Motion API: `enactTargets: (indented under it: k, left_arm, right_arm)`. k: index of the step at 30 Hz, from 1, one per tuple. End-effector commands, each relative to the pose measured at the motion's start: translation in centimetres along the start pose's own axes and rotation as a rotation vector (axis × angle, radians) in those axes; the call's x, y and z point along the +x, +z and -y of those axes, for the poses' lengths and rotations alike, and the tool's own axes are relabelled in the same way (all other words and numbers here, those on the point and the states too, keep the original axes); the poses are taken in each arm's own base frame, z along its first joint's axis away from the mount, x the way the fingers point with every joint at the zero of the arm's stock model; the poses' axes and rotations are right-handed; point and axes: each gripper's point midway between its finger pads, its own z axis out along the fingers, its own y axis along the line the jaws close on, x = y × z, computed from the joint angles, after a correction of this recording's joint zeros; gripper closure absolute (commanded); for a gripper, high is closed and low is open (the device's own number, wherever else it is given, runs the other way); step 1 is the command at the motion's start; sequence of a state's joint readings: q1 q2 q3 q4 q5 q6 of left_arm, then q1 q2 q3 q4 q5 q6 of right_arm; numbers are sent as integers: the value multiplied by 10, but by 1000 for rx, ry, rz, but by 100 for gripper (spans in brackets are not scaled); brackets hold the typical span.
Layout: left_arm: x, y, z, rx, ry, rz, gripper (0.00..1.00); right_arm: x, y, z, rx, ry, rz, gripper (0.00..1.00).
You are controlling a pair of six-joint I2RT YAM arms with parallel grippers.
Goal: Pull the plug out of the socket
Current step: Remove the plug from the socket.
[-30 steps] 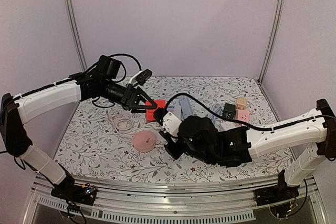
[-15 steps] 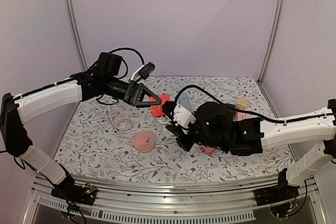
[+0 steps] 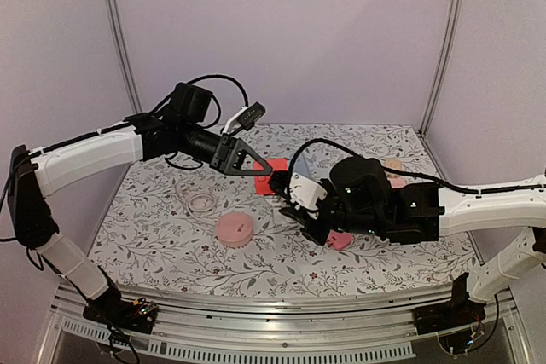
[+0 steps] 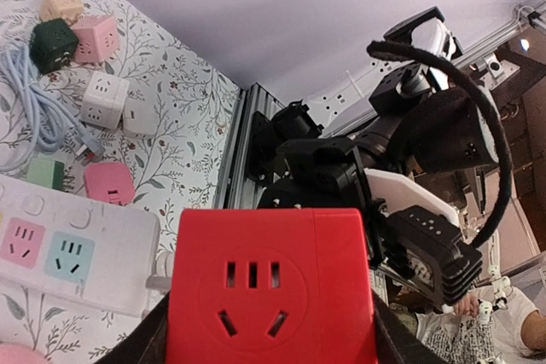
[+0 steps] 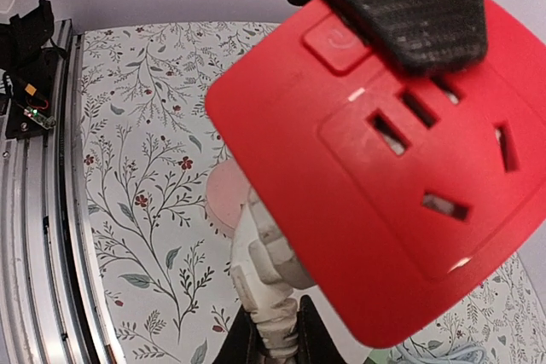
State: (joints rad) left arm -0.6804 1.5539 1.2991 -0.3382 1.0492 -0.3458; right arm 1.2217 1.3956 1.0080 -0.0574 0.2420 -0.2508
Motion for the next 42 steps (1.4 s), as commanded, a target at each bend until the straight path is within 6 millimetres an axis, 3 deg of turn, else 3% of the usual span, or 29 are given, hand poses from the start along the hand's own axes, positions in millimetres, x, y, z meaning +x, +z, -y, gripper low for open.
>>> enactTargets:
  k: [1, 7, 11, 19, 33, 39, 41, 42]
  left_arm:
    - [39, 22, 12, 73, -60, -151, 100]
    - [38, 21, 6, 23, -49, -149, 100]
    - [24, 9, -10, -64, -39, -76, 100]
    - [-12, -38, -31, -139, -66, 145, 100]
    - [-19, -56, -48, -218, -92, 211, 100]
    - [-19, -58, -51, -222, -99, 217, 100]
    - [-19, -57, -50, -213, -102, 213, 100]
    - [-20, -58, -49, -210, -100, 214, 100]
  right_arm:
    - [-80, -28, 49, 131, 20, 218, 100]
    - [-81, -30, 50, 136, -5, 215, 100]
    - [-77, -26, 44, 103, 37, 208, 100]
    - [-70, -18, 8, 63, 167, 231, 100]
    - [-86, 1, -55, -66, 238, 262, 100]
    - [-88, 0, -59, -70, 237, 263, 100]
    - [-81, -1, -46, 4, 241, 249, 100]
    - [-76, -2, -38, 49, 243, 239, 93]
